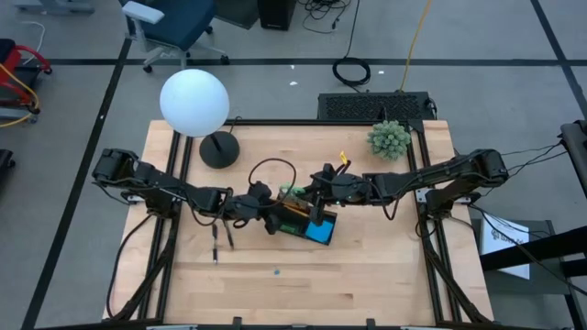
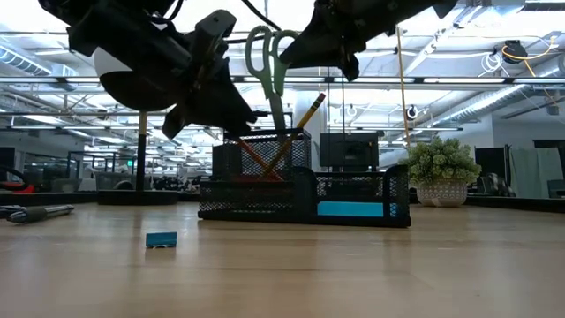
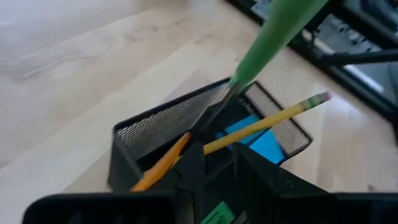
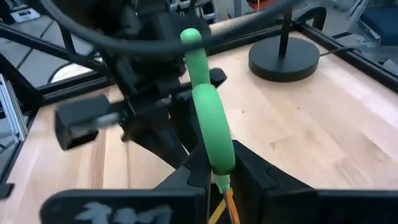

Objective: Pick and place office supplies into organizer
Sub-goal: Put the green scissors into the desk organizer

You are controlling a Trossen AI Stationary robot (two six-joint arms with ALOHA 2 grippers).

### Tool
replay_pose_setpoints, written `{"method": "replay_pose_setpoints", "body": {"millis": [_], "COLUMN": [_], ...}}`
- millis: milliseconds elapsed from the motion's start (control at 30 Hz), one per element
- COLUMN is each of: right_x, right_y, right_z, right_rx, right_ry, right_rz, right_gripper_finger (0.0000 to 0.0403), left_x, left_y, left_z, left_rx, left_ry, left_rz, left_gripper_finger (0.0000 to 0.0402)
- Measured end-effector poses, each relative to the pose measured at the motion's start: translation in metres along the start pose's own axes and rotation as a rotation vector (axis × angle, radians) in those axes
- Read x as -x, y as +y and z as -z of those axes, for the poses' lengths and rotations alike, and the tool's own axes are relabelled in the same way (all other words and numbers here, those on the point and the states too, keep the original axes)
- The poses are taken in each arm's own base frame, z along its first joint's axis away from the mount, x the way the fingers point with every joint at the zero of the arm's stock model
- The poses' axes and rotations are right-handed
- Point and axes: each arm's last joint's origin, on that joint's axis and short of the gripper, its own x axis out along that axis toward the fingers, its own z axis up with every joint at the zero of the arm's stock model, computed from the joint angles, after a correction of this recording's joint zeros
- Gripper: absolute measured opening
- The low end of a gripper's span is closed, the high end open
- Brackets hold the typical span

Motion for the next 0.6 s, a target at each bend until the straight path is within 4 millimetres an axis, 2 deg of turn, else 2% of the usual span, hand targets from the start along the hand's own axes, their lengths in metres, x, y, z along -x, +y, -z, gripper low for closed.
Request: {"method": "replay_pose_setpoints", "body": {"millis": [333, 600], "right_x": [0.001, 0.0], "right_y": [0.0, -0.001], "right_z": [0.009, 0.011], "right_rx": [0.028, 0.033], "right_ry": [0.081, 0.099], "right_rz": [0.021, 0.027], "right_gripper_finger": [0.0031, 0.003], "left_x": [0.017, 0.039], "left_y": [-0.015, -0.018], "left_z": [-0.026, -0.037], "left_rx": [-0.045, -0.053], "left_ry": [-0.131, -0.103], "left_rz": [0.114, 0.203], "left_gripper_finger": [0.0081, 0.0081]}}
